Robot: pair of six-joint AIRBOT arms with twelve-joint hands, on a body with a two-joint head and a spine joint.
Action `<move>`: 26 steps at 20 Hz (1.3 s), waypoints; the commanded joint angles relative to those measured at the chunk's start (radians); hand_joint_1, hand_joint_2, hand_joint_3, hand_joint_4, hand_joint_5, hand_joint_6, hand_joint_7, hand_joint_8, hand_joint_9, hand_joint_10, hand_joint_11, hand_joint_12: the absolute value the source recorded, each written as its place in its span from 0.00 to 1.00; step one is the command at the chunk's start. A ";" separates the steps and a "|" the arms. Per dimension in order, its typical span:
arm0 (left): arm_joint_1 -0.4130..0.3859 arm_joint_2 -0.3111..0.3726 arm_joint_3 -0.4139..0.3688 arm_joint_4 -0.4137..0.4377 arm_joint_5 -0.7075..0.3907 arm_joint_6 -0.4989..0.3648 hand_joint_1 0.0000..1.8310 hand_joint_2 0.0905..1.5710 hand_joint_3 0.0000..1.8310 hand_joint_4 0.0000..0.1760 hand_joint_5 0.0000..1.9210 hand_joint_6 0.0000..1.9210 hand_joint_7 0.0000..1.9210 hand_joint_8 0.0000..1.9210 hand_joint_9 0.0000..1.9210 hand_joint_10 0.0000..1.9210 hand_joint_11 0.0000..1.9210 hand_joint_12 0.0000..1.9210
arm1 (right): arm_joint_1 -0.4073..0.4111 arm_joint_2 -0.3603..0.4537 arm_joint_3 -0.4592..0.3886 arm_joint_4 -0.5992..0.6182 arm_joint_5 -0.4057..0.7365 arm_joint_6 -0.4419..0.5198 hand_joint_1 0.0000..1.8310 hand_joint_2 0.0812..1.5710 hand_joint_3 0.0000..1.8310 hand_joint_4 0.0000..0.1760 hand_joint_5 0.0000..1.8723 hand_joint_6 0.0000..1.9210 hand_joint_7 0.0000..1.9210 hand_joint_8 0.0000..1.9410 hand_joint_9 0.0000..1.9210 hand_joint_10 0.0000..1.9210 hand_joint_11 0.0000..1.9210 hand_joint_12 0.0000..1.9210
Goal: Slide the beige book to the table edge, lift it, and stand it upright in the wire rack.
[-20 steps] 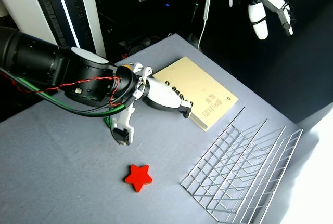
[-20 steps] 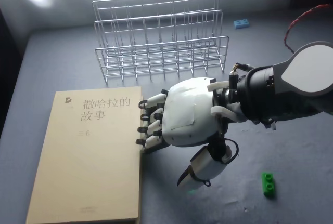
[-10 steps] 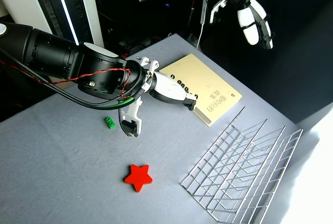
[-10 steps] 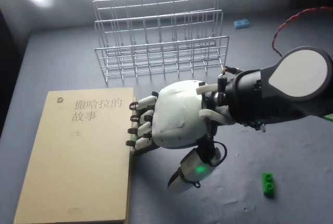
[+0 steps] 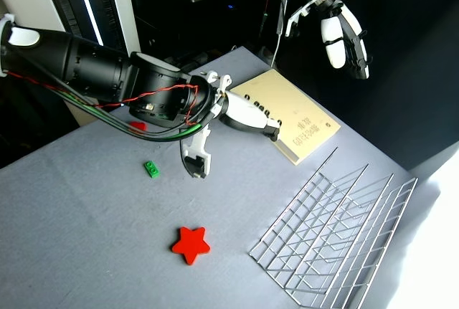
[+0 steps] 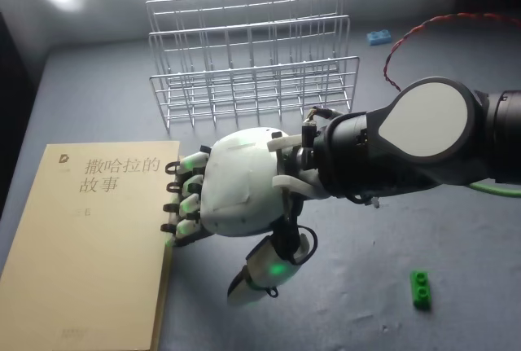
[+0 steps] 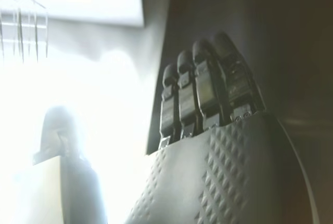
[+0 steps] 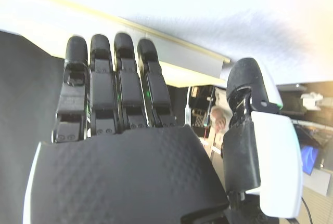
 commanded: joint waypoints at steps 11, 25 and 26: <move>0.043 0.010 0.126 0.007 -0.211 -0.332 0.37 0.61 0.00 0.00 0.15 0.00 0.17 0.00 0.17 0.00 0.00 0.43 | 0.013 -0.058 0.066 0.024 -0.043 -0.021 0.09 0.72 0.00 0.00 0.14 0.00 0.15 0.00 0.14 0.00 0.00 0.40; 0.071 -0.027 0.152 0.114 -0.132 -0.344 0.36 0.61 0.00 0.00 0.15 0.00 0.17 0.00 0.17 0.00 0.00 0.40 | 0.018 -0.128 0.123 0.024 -0.079 -0.022 0.10 0.72 0.00 0.00 0.16 0.00 0.16 0.00 0.15 0.00 0.00 0.41; 0.071 -0.024 0.152 0.114 -0.138 -0.353 0.36 0.61 0.00 0.00 0.15 0.00 0.17 0.00 0.16 0.00 0.00 0.39 | 0.019 -0.133 0.123 0.024 -0.078 -0.023 0.10 0.72 0.00 0.00 0.16 0.00 0.16 0.00 0.15 0.00 0.00 0.39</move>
